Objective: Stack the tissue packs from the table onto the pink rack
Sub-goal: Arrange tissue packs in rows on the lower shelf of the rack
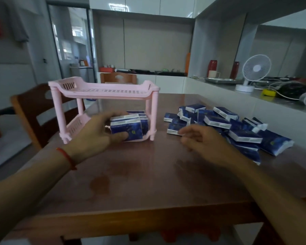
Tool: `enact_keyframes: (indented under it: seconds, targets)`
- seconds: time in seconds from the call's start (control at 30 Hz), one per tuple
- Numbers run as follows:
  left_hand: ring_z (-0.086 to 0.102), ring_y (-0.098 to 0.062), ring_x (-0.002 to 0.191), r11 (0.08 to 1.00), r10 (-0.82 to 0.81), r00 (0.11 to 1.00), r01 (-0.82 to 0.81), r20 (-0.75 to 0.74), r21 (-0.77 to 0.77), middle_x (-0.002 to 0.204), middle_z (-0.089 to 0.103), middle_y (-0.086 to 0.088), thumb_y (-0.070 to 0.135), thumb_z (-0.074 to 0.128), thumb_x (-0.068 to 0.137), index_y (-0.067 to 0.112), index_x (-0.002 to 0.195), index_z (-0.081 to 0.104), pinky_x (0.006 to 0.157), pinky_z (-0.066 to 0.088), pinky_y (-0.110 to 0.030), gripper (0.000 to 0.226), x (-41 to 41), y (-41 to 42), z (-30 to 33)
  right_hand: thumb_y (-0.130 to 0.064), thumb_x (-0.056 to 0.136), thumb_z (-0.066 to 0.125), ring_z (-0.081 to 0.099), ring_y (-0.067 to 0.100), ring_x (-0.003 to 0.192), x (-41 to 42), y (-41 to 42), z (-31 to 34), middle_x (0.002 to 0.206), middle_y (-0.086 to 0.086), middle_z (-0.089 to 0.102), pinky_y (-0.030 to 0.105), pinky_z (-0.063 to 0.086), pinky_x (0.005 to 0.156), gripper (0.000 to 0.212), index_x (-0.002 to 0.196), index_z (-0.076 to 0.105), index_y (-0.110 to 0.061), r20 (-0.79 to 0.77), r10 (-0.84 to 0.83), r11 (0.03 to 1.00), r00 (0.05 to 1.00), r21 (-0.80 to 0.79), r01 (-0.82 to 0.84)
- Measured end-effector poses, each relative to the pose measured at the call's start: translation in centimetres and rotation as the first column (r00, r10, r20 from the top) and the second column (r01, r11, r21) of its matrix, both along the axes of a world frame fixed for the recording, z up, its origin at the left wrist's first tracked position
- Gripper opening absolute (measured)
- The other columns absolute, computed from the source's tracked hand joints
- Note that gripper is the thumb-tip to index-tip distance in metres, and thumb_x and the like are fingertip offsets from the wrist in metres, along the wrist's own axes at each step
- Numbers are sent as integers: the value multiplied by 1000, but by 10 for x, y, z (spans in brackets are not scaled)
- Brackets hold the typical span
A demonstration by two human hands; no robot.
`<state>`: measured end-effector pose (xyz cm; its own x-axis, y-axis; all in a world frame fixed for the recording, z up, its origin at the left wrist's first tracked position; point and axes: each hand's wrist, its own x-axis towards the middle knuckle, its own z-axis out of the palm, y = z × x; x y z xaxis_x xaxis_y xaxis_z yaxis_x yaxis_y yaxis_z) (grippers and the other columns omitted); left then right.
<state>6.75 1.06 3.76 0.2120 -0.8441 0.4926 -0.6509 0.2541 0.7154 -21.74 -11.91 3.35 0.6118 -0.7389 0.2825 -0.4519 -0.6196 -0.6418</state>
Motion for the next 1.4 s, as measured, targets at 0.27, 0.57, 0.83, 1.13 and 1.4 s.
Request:
enact_keyframes:
  seconds: [0.27,0.57,0.83,1.13,1.4]
  targets:
    - [69,-2,89,993,29,996,-38,80,113,106,72,1,0,81,76,19,115,64,77,60,-23,47,19,-53,3,-13,87,62,70,15,69,78,-47,20,85,-1,75,29,52,59,16,93,69,-26,277,-108,993,955,72,91]
    - [55,-14,106,979,132,959,-166,253,120,129,47,-1,23,85,76,31,126,62,92,51,-23,56,18,-67,-16,-2,93,54,61,3,103,97,-50,-20,113,-12,66,29,54,86,39,122,59,-28,216,1,998,976,61,-15]
    - [60,-11,96,950,156,978,-188,139,251,123,52,2,29,87,73,28,144,39,88,51,-24,86,20,-64,-10,-2,87,63,48,5,125,99,-31,-13,135,-13,56,17,39,93,64,142,48,-31,128,164,973,978,142,-182]
    - [67,-16,98,927,129,989,-148,77,343,125,65,-2,20,80,82,24,140,51,84,53,-25,65,22,-60,-4,10,85,57,44,-1,125,100,-30,-13,131,-20,52,-1,36,79,72,145,45,-27,123,209,959,970,170,-228]
    - [64,-20,111,927,69,992,-24,-108,373,127,63,-3,7,73,84,25,122,60,95,51,-24,44,21,-57,4,8,84,60,48,-15,110,99,-34,-15,118,-37,50,6,39,85,74,139,43,-39,116,220,950,969,199,-240]
